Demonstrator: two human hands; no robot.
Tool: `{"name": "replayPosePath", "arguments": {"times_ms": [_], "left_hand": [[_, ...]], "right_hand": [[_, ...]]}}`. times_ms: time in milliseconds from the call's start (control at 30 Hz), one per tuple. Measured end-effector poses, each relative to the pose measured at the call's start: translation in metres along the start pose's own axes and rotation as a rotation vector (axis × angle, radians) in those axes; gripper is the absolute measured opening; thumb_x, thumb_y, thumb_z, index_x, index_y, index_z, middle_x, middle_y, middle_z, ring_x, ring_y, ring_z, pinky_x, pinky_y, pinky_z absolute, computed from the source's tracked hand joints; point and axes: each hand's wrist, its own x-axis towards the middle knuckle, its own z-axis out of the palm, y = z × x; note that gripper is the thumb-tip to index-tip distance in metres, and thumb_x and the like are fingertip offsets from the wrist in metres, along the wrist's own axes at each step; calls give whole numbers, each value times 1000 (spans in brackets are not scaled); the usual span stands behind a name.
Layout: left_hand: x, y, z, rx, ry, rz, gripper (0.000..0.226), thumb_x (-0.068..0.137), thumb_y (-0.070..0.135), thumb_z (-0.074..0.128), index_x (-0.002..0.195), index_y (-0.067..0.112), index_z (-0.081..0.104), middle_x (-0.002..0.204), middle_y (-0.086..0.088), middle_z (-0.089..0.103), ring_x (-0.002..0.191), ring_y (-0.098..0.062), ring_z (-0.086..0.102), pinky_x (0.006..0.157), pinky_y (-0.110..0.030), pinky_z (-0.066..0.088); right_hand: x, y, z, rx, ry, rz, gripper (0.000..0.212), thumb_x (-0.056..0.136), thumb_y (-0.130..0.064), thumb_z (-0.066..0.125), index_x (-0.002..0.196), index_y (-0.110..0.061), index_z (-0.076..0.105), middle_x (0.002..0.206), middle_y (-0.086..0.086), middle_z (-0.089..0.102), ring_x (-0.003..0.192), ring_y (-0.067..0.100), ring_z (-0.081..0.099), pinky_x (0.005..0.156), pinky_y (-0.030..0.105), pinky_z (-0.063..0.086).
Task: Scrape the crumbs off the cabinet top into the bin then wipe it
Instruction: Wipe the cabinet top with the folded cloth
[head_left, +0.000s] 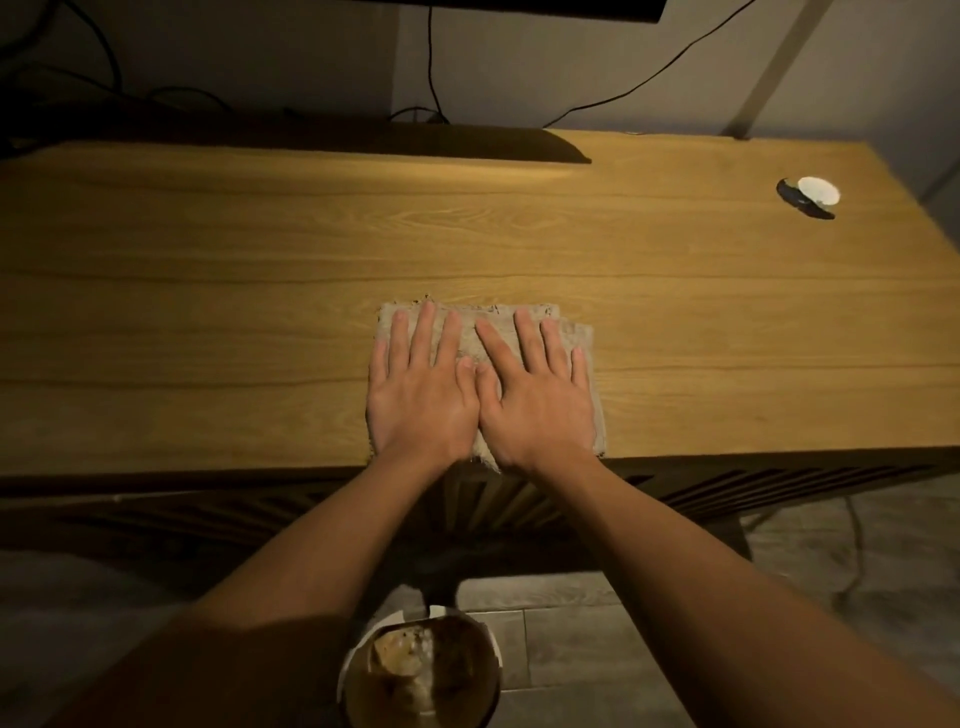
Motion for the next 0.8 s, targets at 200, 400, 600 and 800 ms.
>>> {"name": "replayPosePath", "arguments": {"times_ms": [200, 400, 600, 800], "left_hand": [[45, 9, 5, 15, 38, -35, 59, 100, 44, -1, 157, 29, -6, 165, 4, -13, 151, -20, -18, 123, -43, -3], [103, 19, 6, 10, 51, -37, 59, 101, 43, 2, 158, 28, -3, 166, 4, -9, 151, -20, -15, 123, -43, -4], [176, 35, 5, 22, 53, -52, 57, 103, 42, 6, 158, 27, 0, 167, 3, -6, 152, -22, -14, 122, -44, -3], [253, 50, -1, 20, 81, -27, 55, 105, 40, 10, 157, 26, 13, 167, 0, 8, 153, -24, -5, 123, -44, 2]], "right_hand": [[49, 6, -6, -7, 16, -15, 54, 104, -54, 7, 157, -53, 0, 170, -10, -11, 154, 13, -20, 125, 47, -10], [106, 14, -14, -19, 25, -16, 53, 105, -52, 9, 157, -53, 1, 170, -10, -10, 155, 13, -18, 125, 47, -9], [179, 27, -26, -34, 31, -20, 52, 106, -51, 9, 158, -51, 2, 170, -9, -9, 155, 14, -17, 126, 48, -8], [260, 38, -40, -49, 57, -27, 52, 107, -51, 10, 159, -49, 6, 172, -6, -2, 157, 18, -11, 126, 49, -4]]}}
